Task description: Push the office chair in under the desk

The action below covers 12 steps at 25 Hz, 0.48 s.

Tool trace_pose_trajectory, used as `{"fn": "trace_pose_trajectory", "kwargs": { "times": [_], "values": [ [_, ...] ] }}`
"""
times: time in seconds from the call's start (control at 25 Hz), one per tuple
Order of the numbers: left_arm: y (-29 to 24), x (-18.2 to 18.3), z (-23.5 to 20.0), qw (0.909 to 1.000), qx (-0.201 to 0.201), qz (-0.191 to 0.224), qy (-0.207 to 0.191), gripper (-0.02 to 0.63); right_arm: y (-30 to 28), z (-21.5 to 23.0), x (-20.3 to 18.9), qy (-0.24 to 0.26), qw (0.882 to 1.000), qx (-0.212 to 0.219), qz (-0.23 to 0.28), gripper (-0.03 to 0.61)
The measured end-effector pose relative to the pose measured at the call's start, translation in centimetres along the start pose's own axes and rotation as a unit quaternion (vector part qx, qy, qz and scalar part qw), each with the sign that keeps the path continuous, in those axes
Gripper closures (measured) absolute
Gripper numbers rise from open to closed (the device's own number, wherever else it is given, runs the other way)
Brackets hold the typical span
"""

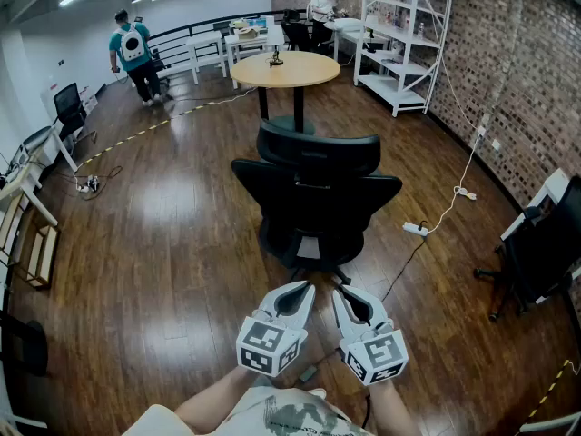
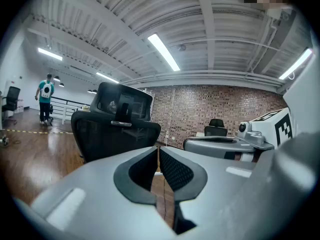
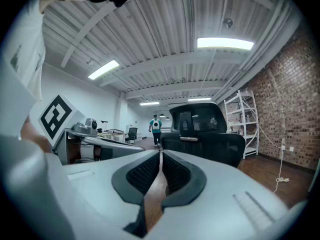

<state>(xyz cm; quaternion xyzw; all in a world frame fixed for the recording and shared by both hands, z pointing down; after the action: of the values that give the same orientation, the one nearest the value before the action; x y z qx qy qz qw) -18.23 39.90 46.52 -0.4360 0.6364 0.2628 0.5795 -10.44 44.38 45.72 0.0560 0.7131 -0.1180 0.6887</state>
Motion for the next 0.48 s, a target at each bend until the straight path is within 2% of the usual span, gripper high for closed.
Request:
{"fn": "trace_pose_trajectory", "kwargs": {
  "times": [0.24,0.48],
  "values": [
    [0.0,1.8,-0.2,0.9997,0.008,0.018,-0.014,0.583,0.0,0.7,1.2,0.017,1.000,0.022,0.008,0.555],
    [-1.1,3.3,-2.5,0.9992,0.014,0.022,-0.028,0.554,-1.0,3.0,1.9,0.042,0.999,0.025,0.012,0.538]
  ]
}}
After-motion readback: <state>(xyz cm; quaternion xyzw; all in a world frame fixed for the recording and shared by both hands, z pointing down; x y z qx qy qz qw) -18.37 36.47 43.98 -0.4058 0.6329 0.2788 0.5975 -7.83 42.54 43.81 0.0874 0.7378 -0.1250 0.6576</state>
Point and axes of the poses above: the fingertips, and each gripper's own axes: y backward along the fingers, z to its right, x out of its top, the point moved 4 cm from there along y, backward along the fingers, and after that the axes turned 1 degree about -z, right-handed, at the moved point
